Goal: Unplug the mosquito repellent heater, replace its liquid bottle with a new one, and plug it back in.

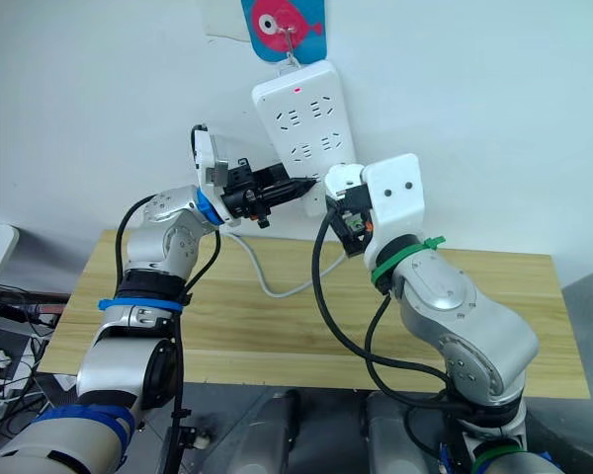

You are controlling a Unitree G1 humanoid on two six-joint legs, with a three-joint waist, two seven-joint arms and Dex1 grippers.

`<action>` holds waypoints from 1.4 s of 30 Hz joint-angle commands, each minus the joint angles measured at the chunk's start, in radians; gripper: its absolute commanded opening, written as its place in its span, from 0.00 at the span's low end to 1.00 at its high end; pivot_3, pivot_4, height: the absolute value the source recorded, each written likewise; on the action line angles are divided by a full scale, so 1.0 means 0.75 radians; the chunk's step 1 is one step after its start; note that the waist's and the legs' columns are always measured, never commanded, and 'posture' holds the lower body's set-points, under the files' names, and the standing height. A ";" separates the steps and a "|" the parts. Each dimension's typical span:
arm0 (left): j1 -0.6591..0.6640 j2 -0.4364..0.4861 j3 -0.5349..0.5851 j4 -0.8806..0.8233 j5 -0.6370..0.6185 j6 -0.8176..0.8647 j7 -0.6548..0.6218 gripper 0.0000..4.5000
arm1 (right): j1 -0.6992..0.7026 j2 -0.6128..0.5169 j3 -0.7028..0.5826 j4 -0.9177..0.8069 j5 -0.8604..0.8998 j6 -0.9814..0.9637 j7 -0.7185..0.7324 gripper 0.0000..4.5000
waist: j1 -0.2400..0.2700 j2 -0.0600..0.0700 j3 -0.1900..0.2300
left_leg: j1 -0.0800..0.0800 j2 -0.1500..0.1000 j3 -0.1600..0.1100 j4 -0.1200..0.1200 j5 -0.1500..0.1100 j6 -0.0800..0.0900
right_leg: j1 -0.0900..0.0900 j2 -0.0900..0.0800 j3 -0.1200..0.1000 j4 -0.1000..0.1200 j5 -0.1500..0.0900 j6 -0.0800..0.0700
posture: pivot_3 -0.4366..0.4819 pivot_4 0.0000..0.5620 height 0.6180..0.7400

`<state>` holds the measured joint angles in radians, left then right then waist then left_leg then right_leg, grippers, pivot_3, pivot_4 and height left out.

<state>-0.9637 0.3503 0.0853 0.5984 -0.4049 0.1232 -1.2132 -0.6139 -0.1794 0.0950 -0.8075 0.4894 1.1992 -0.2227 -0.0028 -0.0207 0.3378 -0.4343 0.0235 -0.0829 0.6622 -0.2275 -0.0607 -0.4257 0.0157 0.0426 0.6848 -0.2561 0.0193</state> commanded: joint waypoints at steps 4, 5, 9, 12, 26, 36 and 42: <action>-0.018 -0.023 -0.010 -0.051 -0.026 0.022 -0.038 0.29 | -0.036 0.035 0.020 0.068 -0.111 -0.085 0.013 0.65 | -0.003 0.000 0.000 | 0.001 0.000 0.000 0.000 0.001 0.000 | -0.001 0.000 0.000 0.005 0.000 0.000 | 0.59 0.52 1.00; -0.019 -0.024 -0.008 -0.053 -0.027 0.025 -0.038 0.29 | -0.037 0.038 0.023 0.075 -0.121 -0.092 0.016 0.65 | -0.004 0.000 0.000 | 0.002 0.000 0.000 0.000 0.001 -0.001 | -0.001 0.000 0.000 0.005 0.000 0.000 | 0.59 0.52 1.00; -0.019 -0.025 -0.001 -0.064 -0.031 0.039 -0.041 0.29 | -0.038 0.051 0.034 0.102 -0.155 -0.114 0.030 0.65 | -0.006 0.000 0.000 | 0.002 0.000 0.000 0.000 0.003 -0.001 | -0.002 0.001 0.000 0.007 0.000 0.000 | 0.60 0.50 1.00; -0.013 -0.027 0.002 -0.082 -0.038 0.055 -0.047 0.29 | -0.038 0.067 0.038 0.117 -0.177 -0.125 0.037 0.65 | -0.006 0.000 0.000 | 0.002 0.000 0.000 0.000 0.004 -0.002 | -0.002 0.001 0.000 0.009 0.000 0.000 | 0.60 0.50 1.00; 0.010 -0.030 0.004 -0.122 -0.033 0.086 -0.056 0.29 | -0.084 0.103 0.030 0.186 -0.237 -0.151 0.087 0.65 | -0.008 0.000 0.000 | 0.002 0.002 0.001 0.000 0.008 -0.006 | -0.009 0.001 0.001 0.017 0.001 -0.001 | 0.61 0.48 1.00; -0.008 -0.016 0.011 -0.002 0.054 -0.046 -0.004 0.29 | -0.011 0.078 -0.010 0.019 -0.192 -0.043 0.154 1.00 | 0.002 0.000 -0.001 | -0.002 0.002 0.000 -0.002 0.009 -0.007 | -0.012 0.001 0.000 0.015 0.001 -0.002 | 0.61 0.50 1.00; -0.013 -0.014 0.009 0.040 0.059 -0.075 -0.006 0.29 | 0.032 0.050 -0.111 -0.144 -0.120 0.123 0.242 1.00 | 0.003 0.000 -0.001 | -0.011 -0.002 0.000 -0.003 0.009 -0.007 | -0.018 -0.001 0.000 0.013 -0.001 0.000 | 0.59 0.51 1.00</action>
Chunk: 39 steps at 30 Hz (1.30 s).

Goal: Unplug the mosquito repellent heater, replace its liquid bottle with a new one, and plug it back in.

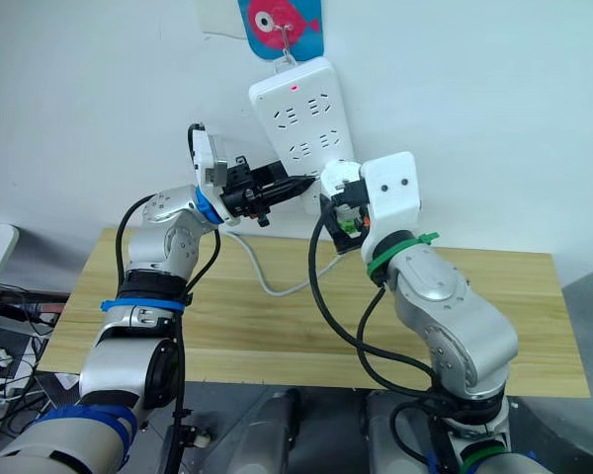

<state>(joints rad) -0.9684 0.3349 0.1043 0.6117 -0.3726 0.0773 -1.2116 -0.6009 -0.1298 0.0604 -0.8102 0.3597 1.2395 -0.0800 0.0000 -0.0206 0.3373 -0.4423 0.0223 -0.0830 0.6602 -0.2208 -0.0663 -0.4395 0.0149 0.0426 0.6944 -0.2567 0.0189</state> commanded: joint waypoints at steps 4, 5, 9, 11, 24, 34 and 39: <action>-0.007 0.012 -0.021 0.033 0.013 -0.016 -0.017 0.29 | 0.052 -0.059 -0.194 -0.281 0.159 0.217 0.171 1.00 | -0.002 0.000 0.000 | 0.000 0.000 -0.001 0.001 0.000 0.001 | 0.000 0.000 0.000 0.002 0.000 0.000 | 0.59 0.52 1.00; -0.008 0.014 -0.022 0.035 0.013 -0.016 -0.019 0.29 | 0.057 -0.067 -0.226 -0.301 0.187 0.241 0.197 1.00 | -0.002 0.000 0.000 | 0.000 0.000 -0.001 0.001 0.000 0.001 | 0.000 0.000 0.000 0.002 0.000 0.000 | 0.59 0.52 1.00; -0.012 0.042 -0.021 0.064 0.036 -0.053 -0.013 0.37 | 0.102 -0.117 -0.411 -0.316 0.419 0.277 0.323 1.00 | -0.003 0.000 0.000 | 0.001 0.000 -0.001 0.001 0.000 0.001 | 0.000 0.001 -0.001 0.002 0.000 0.000 | 0.59 0.53 1.00; -0.001 0.076 -0.012 0.081 0.047 -0.078 -0.007 0.49 | 0.130 -0.173 -0.478 -0.316 0.513 0.269 0.403 1.00 | -0.004 0.000 0.000 | 0.001 0.000 0.000 0.000 -0.001 0.001 | 0.001 0.001 0.000 0.002 0.000 0.000 | 0.60 0.54 1.00; 0.531 0.336 0.087 -0.674 -0.159 0.182 -0.006 1.00 | 0.178 -0.422 -0.311 -0.143 0.533 -0.052 0.596 0.62 | -0.003 0.000 0.000 | 0.001 0.004 0.001 -0.002 -0.001 0.001 | -0.001 -0.001 0.001 0.000 0.000 0.000 | 0.72 0.56 1.00; 0.895 0.331 0.148 -1.225 -0.351 0.296 0.185 1.00 | 0.122 -0.356 -0.006 -0.030 0.315 -0.318 0.488 0.00 | 0.050 0.000 0.000 | 0.004 0.004 -0.001 -0.003 0.001 -0.002 | 0.001 -0.001 0.000 0.000 -0.004 0.006 | 0.75 0.55 1.00; 0.909 0.329 0.130 -1.252 -0.361 0.298 0.228 1.00 | 0.093 -0.335 0.060 0.027 0.210 -0.361 0.427 0.00 | 0.064 0.000 0.000 | 0.004 0.004 -0.001 -0.004 0.001 -0.002 | 0.001 -0.001 0.000 -0.002 -0.004 0.005 | 0.75 0.55 1.00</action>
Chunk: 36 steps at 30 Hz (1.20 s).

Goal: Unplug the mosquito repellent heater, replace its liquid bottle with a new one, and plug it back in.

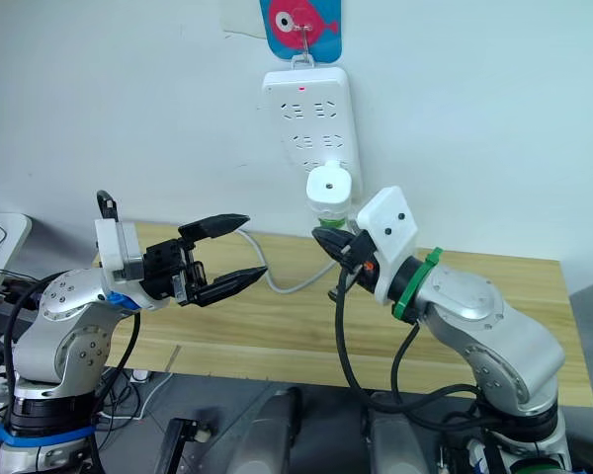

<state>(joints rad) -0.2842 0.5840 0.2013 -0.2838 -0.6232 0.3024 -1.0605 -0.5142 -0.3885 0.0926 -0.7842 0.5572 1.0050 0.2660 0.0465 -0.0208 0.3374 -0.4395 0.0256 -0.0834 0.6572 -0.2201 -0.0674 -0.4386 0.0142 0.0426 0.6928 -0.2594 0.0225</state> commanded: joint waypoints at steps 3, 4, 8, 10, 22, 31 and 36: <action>-0.030 -0.017 -0.021 -0.057 -0.028 -0.008 0.046 1.00 | -0.029 0.007 0.033 0.013 -0.101 -0.055 -0.056 0.00 | 0.008 0.000 0.000 | 0.000 0.001 0.000 -0.002 0.000 0.000 | 0.000 0.000 0.000 0.000 0.000 0.000 | 0.75 0.54 1.00; -0.034 -0.019 -0.027 -0.056 -0.027 -0.013 0.045 1.00 | -0.027 0.007 0.038 0.018 -0.116 -0.060 -0.059 0.00 | 0.009 0.000 0.000 | 0.000 0.000 0.000 -0.002 0.000 0.000 | 0.000 0.000 0.000 -0.001 0.000 0.000 | 0.75 0.54 1.00; -0.046 -0.032 -0.044 -0.042 -0.014 -0.030 0.056 1.00 | -0.028 0.008 0.061 0.042 -0.165 -0.079 -0.062 0.00 | 0.010 0.000 0.000 | 0.000 0.001 0.001 -0.005 0.000 0.000 | 0.000 0.000 0.000 -0.003 0.001 -0.002 | 0.75 0.54 1.00; -0.045 -0.031 -0.048 -0.044 -0.015 -0.034 0.061 1.00 | -0.028 0.014 0.068 0.050 -0.178 -0.080 -0.065 0.00 | 0.010 0.000 0.000 | 0.001 0.001 0.001 -0.007 0.000 0.000 | 0.000 0.000 0.000 -0.005 0.003 -0.005 | 0.75 0.54 1.00; -0.033 -0.031 -0.058 -0.052 -0.016 -0.039 0.067 1.00 | -0.035 0.056 0.068 0.070 -0.238 -0.082 -0.094 0.00 | 0.010 0.000 0.000 | 0.004 0.002 0.002 -0.015 0.002 -0.003 | 0.000 0.000 0.001 -0.006 0.003 -0.006 | 0.75 0.52 1.00; -0.032 -0.030 -0.062 -0.042 -0.016 -0.042 0.060 1.00 | -0.052 0.114 0.025 0.085 -0.258 -0.036 -0.151 0.00 | 0.009 0.000 0.000 | 0.005 0.002 0.002 -0.015 0.003 -0.004 | 0.000 0.001 0.000 -0.006 0.003 -0.006 | 0.74 0.54 1.00; -0.029 -0.031 -0.065 -0.040 -0.016 -0.043 0.058 1.00 | -0.054 0.140 0.007 0.074 -0.249 -0.002 -0.168 0.00 | 0.009 0.000 0.000 | 0.006 0.002 0.002 -0.015 0.004 -0.004 | 0.000 0.001 0.001 -0.006 0.003 -0.006 | 0.74 0.54 1.00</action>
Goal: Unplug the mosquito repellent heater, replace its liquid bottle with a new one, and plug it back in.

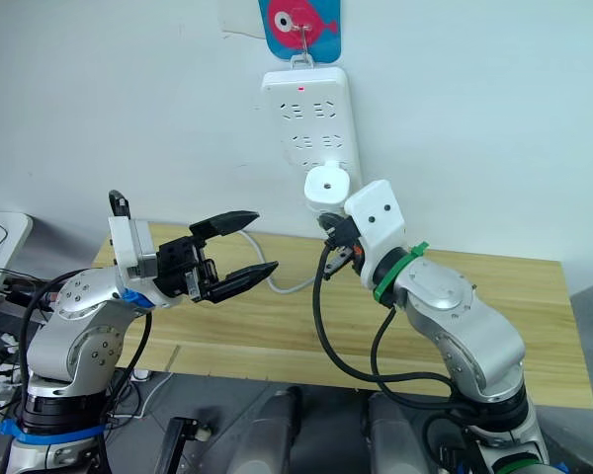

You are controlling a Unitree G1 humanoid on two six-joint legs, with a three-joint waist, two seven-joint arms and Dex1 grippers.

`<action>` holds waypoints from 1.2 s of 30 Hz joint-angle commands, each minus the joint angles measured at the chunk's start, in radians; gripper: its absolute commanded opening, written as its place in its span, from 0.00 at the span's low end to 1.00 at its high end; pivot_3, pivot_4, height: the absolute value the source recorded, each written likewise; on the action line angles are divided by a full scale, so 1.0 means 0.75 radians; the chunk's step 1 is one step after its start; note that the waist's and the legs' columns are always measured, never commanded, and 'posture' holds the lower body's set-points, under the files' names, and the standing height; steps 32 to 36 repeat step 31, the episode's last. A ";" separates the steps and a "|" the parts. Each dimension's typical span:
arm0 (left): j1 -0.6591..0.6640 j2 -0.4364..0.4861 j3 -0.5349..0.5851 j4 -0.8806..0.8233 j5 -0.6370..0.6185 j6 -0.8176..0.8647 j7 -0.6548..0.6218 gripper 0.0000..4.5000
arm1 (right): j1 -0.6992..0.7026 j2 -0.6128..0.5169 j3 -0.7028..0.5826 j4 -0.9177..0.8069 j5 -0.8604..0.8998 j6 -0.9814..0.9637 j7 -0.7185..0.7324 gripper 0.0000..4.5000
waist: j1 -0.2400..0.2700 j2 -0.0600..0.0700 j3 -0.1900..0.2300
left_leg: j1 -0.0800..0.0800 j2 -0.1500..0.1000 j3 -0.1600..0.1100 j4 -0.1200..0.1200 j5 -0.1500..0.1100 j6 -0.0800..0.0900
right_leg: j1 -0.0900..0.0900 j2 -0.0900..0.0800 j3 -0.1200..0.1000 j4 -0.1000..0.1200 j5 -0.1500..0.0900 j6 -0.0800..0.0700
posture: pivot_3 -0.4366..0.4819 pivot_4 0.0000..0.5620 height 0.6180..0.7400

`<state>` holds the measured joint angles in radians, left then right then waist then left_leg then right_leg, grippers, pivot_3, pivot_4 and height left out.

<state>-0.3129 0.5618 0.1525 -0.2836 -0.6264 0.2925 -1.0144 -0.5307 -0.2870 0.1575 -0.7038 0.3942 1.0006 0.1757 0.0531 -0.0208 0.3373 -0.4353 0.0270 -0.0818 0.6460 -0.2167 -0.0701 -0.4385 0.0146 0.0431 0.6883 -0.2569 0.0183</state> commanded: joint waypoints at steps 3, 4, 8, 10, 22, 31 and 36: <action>0.005 -0.003 -0.002 -0.031 -0.009 -0.034 -0.004 1.00 | -0.001 -0.026 -0.072 -0.091 0.021 0.029 0.015 0.00 | 0.000 0.000 0.000 | 0.000 0.000 0.000 0.000 0.001 0.000 | 0.000 0.000 0.000 0.000 0.000 0.001 | 0.73 0.54 1.00; 0.004 -0.004 -0.004 -0.026 -0.007 -0.036 -0.006 1.00 | 0.014 -0.048 -0.076 -0.120 0.045 0.034 0.046 0.04 | 0.000 0.000 0.000 | 0.000 0.000 0.000 0.000 0.001 0.000 | 0.000 0.000 0.000 0.000 0.000 0.000 | 0.73 0.54 1.00; -0.002 0.002 -0.004 -0.004 0.009 -0.039 0.009 1.00 | 0.059 -0.142 -0.150 -0.206 0.154 0.052 0.162 0.30 | 0.001 0.000 0.000 | 0.000 -0.001 0.000 -0.002 0.001 0.000 | 0.000 0.000 0.000 -0.002 0.000 -0.001 | 0.74 0.54 1.00; -0.004 0.002 -0.006 0.007 0.042 -0.054 0.037 1.00 | 0.078 -0.188 -0.196 -0.233 0.205 0.052 0.211 0.46 | 0.002 0.000 0.000 | 0.000 0.000 0.000 -0.003 0.001 0.000 | 0.000 0.000 -0.001 -0.003 0.001 -0.002 | 0.74 0.54 1.00; -0.009 0.046 -0.030 0.013 0.248 -0.088 0.174 1.00 | 0.183 -0.409 -0.412 -0.275 0.355 -0.115 0.405 0.99 | 0.005 0.000 0.000 | 0.000 0.000 0.000 -0.003 0.001 0.000 | 0.002 0.000 0.000 -0.006 0.001 -0.001 | 0.76 0.54 1.00; 0.004 0.062 -0.044 -0.025 0.239 -0.034 0.195 1.00 | 0.247 -0.452 -0.347 -0.286 0.315 -0.198 0.372 0.99 | 0.010 0.000 0.000 | 0.000 0.000 0.000 -0.003 0.001 0.000 | 0.003 0.000 -0.001 -0.007 0.001 -0.001 | 0.77 0.54 1.00; 0.004 0.062 -0.044 -0.025 0.239 -0.034 0.195 1.00 | 0.247 -0.452 -0.347 -0.286 0.315 -0.198 0.372 0.99 | 0.010 0.000 0.000 | 0.000 0.000 0.000 -0.003 0.001 0.000 | 0.003 0.000 -0.001 -0.007 0.001 -0.001 | 0.77 0.54 1.00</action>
